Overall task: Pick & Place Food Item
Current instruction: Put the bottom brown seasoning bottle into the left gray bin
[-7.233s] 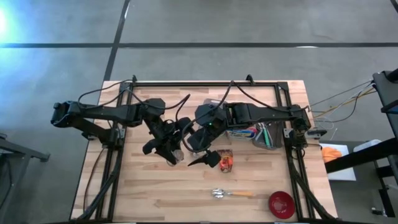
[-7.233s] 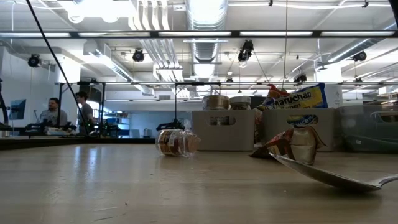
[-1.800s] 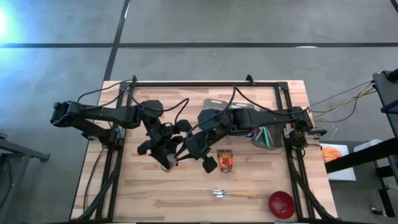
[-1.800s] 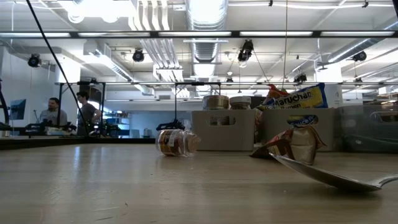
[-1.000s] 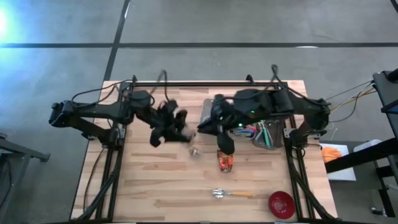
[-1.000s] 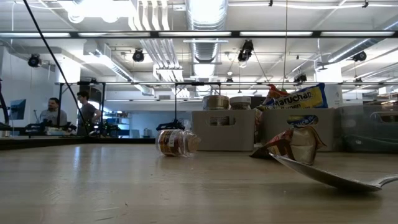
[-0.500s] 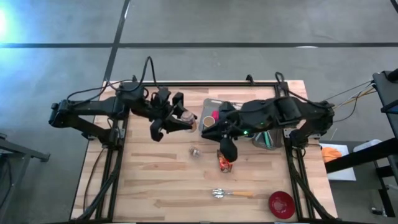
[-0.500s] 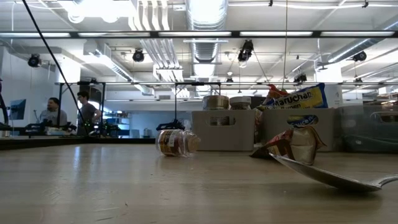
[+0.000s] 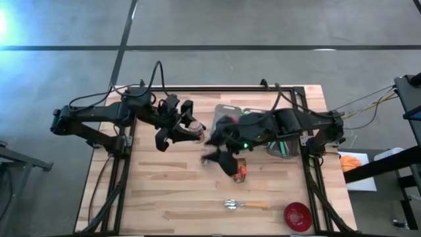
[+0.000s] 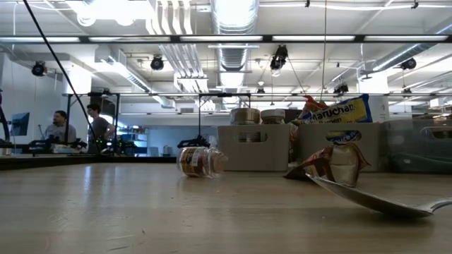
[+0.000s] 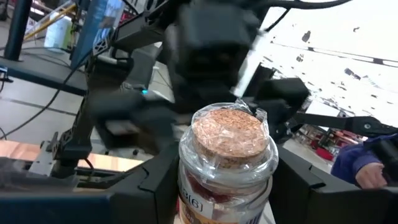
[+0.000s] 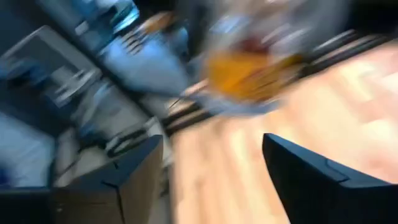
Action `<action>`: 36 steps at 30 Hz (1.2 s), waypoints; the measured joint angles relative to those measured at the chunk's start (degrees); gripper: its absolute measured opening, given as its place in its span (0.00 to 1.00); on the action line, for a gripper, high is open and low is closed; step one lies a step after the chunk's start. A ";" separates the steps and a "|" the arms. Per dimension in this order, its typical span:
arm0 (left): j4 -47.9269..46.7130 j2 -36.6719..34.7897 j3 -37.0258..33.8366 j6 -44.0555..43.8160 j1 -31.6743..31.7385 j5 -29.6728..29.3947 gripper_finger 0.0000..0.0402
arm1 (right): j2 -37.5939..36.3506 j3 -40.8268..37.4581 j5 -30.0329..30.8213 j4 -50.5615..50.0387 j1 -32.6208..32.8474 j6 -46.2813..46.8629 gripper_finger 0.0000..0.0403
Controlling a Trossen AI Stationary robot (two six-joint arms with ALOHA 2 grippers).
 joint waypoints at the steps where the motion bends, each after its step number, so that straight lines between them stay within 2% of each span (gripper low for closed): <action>1: 0.04 -0.19 0.02 0.02 0.00 -0.02 0.45 | -0.41 0.00 2.88 0.04 0.04 -0.43 0.68; 4: 0.76 -0.58 0.05 0.62 0.00 -1.62 0.45 | -1.17 0.02 10.24 3.75 0.83 -2.78 0.71; 12: 5.01 -0.65 0.00 0.90 0.01 -3.08 0.45 | -1.24 -0.13 11.02 7.82 -0.03 -6.22 0.73; 20: 5.83 -0.48 -0.02 0.89 0.00 -3.49 0.45 | -1.12 -0.42 10.66 9.11 -2.17 -7.49 0.73; 36: 6.70 -0.47 -0.04 0.89 0.00 -3.61 0.45 | -0.34 -1.86 2.95 13.33 -5.37 -9.39 0.73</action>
